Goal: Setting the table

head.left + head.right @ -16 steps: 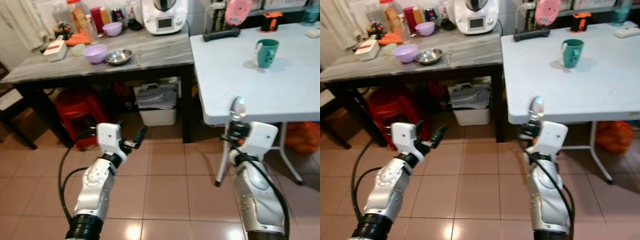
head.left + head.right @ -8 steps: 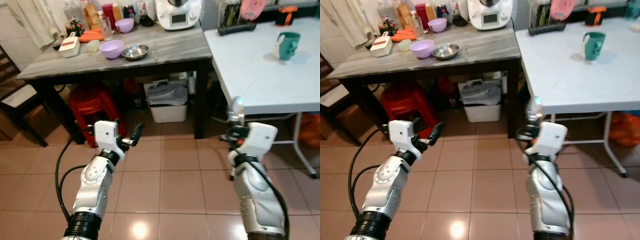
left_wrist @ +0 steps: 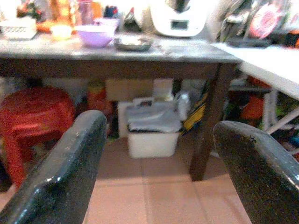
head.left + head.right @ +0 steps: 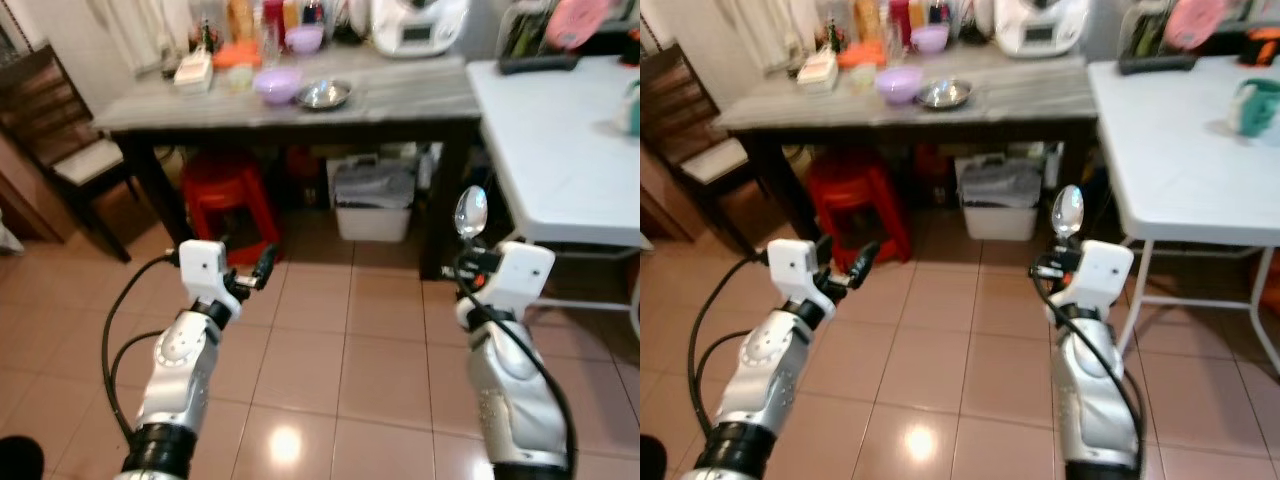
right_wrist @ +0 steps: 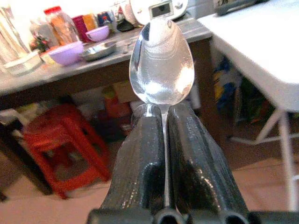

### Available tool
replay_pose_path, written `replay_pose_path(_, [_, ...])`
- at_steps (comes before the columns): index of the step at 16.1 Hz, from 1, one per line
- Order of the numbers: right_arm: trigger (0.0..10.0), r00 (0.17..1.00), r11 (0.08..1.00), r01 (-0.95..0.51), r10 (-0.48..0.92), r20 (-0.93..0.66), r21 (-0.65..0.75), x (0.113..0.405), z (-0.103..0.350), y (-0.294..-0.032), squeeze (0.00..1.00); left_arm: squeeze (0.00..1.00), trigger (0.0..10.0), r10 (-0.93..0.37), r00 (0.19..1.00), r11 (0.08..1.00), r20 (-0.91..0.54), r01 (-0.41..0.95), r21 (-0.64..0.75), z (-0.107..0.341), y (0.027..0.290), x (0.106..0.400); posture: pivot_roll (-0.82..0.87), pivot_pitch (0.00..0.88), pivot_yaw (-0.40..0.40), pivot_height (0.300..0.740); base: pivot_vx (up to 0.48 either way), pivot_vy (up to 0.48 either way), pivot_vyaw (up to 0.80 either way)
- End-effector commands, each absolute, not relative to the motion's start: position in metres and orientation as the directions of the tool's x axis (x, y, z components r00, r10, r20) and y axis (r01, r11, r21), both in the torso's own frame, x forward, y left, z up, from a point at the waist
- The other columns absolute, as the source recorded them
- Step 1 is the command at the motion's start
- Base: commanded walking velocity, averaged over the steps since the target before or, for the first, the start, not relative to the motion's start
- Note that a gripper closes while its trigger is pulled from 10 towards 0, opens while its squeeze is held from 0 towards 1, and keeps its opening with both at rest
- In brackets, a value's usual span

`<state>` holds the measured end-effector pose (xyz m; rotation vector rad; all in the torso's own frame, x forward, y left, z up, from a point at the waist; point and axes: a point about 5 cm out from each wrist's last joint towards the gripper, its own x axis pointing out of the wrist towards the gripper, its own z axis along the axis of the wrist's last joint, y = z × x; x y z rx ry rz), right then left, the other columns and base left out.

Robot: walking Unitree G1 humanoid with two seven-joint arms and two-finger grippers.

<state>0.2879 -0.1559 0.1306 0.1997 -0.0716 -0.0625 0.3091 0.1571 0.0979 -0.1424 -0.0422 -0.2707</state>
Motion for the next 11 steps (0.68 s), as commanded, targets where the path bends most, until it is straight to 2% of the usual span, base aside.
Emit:
replay_pose_path(1, [10.0, 0.994, 0.979, 0.046, -0.066, 0.090, 0.200, 0.2894, 0.1369, -0.1576, 0.00, 0.00, 10.0, -0.273, 0.959, 0.950, 0.081, 0.282, -0.134, 0.1039, 0.1543, 0.3125, -0.07, 0.015, 0.132, 0.740, 0.428, 0.000, 0.00])
replay_pose_path(11, [10.0, 0.994, 0.979, 0.036, -0.057, 0.096, 0.201, 0.2911, 0.1377, -0.1559, 0.00, 0.00, 10.0, -0.290, 0.953, 0.945, 0.085, 0.299, -0.133, 0.1049, 0.1493, 0.3141, -0.07, 0.004, 0.136, 0.740, 0.443, 0.000, 0.00])
